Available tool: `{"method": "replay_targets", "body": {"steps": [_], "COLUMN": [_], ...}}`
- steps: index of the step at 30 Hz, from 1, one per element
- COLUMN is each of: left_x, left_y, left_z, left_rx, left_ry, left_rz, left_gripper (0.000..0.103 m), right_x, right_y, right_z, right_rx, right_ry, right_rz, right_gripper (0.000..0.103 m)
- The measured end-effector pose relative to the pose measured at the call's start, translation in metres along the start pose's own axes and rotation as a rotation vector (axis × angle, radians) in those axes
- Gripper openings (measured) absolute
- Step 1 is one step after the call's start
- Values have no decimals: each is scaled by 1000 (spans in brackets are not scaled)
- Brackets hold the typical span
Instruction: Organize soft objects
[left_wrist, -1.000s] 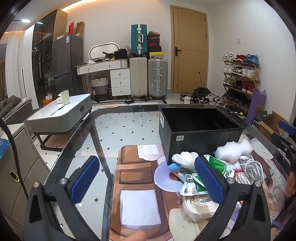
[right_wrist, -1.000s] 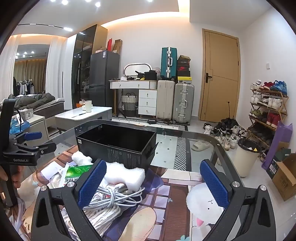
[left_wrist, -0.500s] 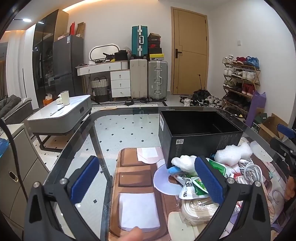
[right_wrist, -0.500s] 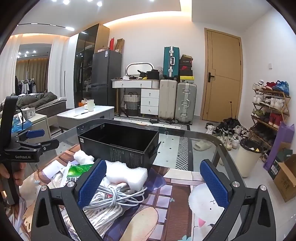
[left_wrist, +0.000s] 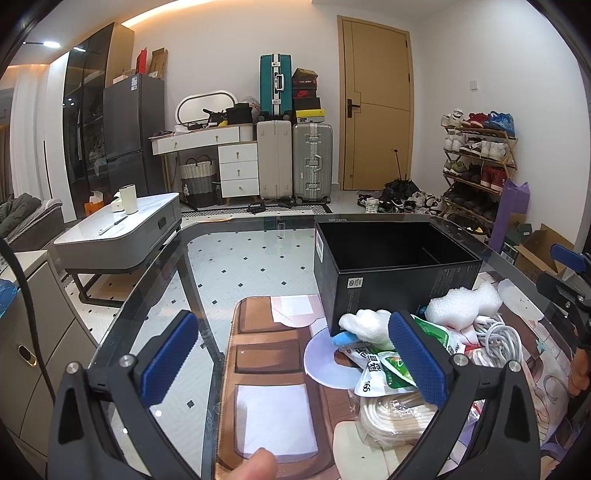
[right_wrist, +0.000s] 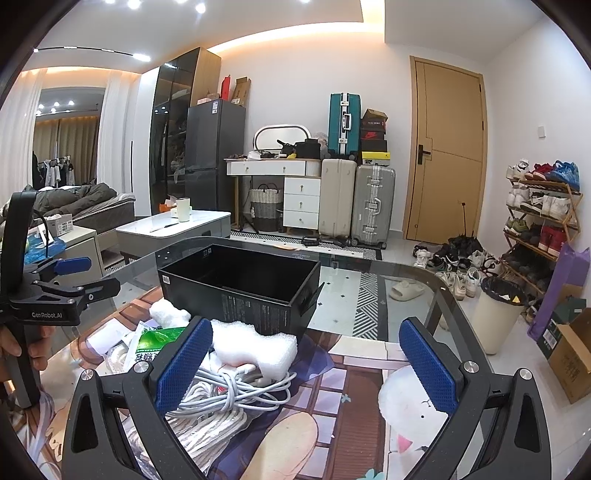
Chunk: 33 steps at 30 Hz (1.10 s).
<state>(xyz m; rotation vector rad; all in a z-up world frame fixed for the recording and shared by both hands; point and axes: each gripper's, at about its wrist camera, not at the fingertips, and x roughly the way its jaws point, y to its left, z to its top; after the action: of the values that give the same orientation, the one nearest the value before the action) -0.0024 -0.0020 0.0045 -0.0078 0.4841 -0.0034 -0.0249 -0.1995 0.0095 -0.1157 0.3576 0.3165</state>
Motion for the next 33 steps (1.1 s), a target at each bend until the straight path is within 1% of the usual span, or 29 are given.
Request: {"method": "replay_targets", "body": {"steps": [5, 19, 33], "left_x": [-1, 0, 0], "left_y": [-2, -4, -4], "left_z": [0, 0, 0], "left_rx": [14, 12, 12], "left_ry": [-4, -6, -8], "left_rz": [-1, -1, -4], "left_gripper": [103, 103, 103], "right_x": [1, 4, 5], "right_y": [0, 2, 3], "right_z": [0, -1, -1], "right_rx": [-2, -6, -5], "right_ry": [1, 14, 7], "right_rz": [-1, 12, 13], "right_gripper": [103, 103, 103]}}
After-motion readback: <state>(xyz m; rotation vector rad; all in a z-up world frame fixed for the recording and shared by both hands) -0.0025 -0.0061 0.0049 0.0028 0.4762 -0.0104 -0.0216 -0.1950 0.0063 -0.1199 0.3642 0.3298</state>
